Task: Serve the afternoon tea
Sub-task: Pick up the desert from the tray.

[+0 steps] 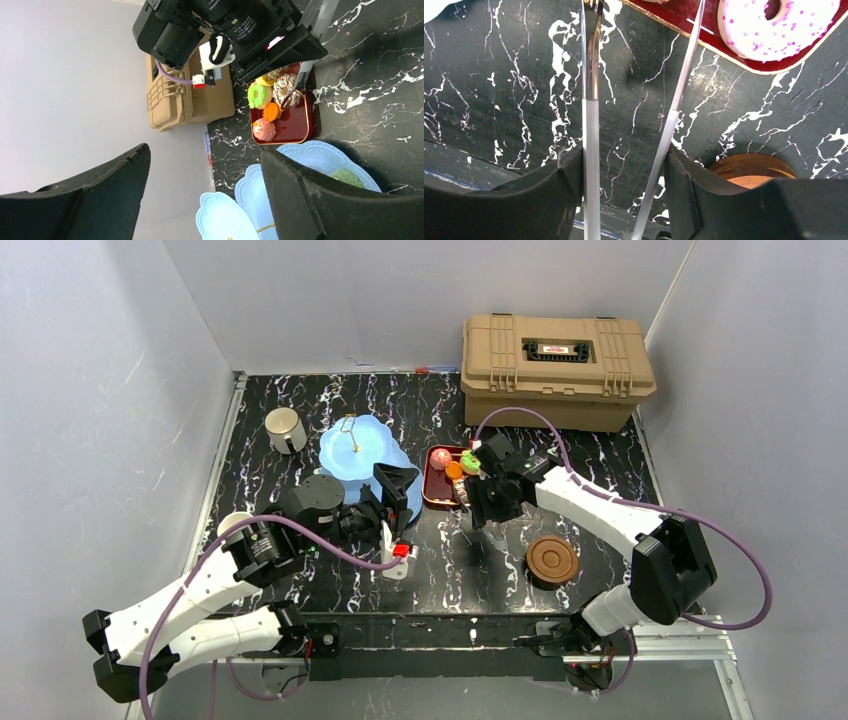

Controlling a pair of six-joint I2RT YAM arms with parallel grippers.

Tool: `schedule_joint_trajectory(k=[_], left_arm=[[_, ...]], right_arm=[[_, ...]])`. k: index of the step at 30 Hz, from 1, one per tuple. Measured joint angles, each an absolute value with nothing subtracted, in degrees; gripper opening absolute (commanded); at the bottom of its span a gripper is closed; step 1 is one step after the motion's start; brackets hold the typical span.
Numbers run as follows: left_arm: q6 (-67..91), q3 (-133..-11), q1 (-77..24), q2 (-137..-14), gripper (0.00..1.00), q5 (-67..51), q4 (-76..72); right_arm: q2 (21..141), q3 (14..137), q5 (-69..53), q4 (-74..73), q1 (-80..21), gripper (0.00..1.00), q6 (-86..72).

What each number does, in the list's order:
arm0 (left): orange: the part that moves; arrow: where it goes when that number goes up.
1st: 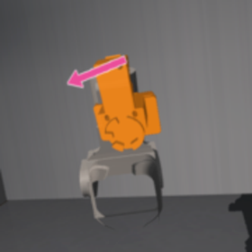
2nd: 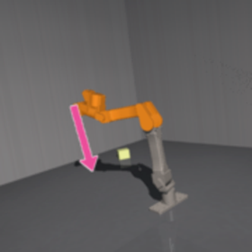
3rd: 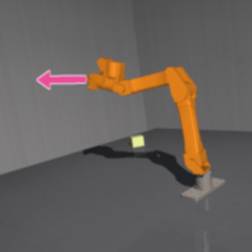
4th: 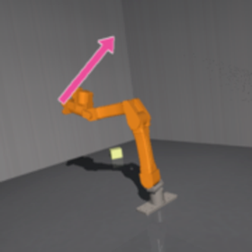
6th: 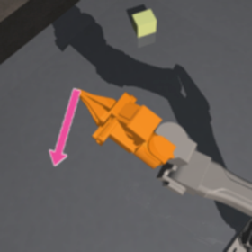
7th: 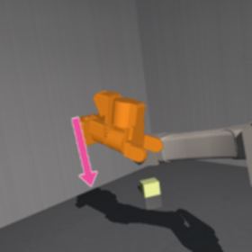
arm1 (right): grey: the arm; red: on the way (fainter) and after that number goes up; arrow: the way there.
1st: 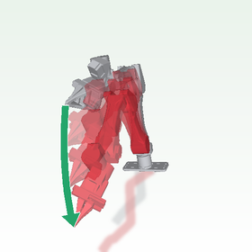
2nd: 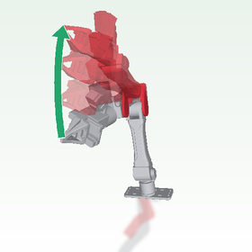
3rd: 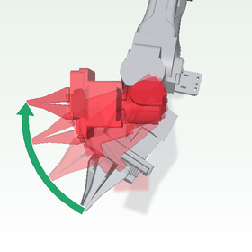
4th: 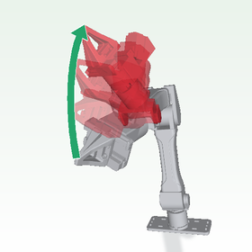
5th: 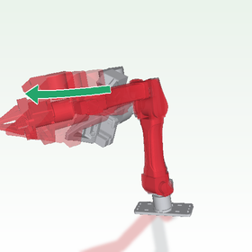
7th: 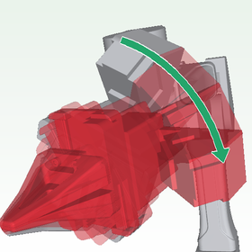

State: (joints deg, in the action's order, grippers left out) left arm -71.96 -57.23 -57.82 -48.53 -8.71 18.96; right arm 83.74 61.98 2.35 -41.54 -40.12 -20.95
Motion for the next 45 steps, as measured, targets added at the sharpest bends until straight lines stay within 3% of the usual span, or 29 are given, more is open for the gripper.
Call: schedule_joint_trajectory(k=[11, 19, 32, 45], left_arm=[[-70.7, -60.7, -57.8, -48.6, 0.78, -8.3, 19.7], [-65.8, -62.9, -57.6, -50.0, 0.78, -4.4, 19.7], [-50.9, -71.7, -46.4, -54.7, 0.79, -0.1, 21.1], [-49.0, -71.7, -45.9, -54.7, 0.79, -2.7, 22.0]], right_arm=[[85.1, 62.0, -1.6, -42.6, -39.1, 0.22, -21.1], [84.1, 63.9, -1.5, -43.8, -39.0, 0.1, -20.6], [80.6, 66.2, -1.5, -45.5, -39.1, 0.09, -19.2], [80.8, 63.9, 1.5, -43.0, -39.1, 0.04, -17.7]])
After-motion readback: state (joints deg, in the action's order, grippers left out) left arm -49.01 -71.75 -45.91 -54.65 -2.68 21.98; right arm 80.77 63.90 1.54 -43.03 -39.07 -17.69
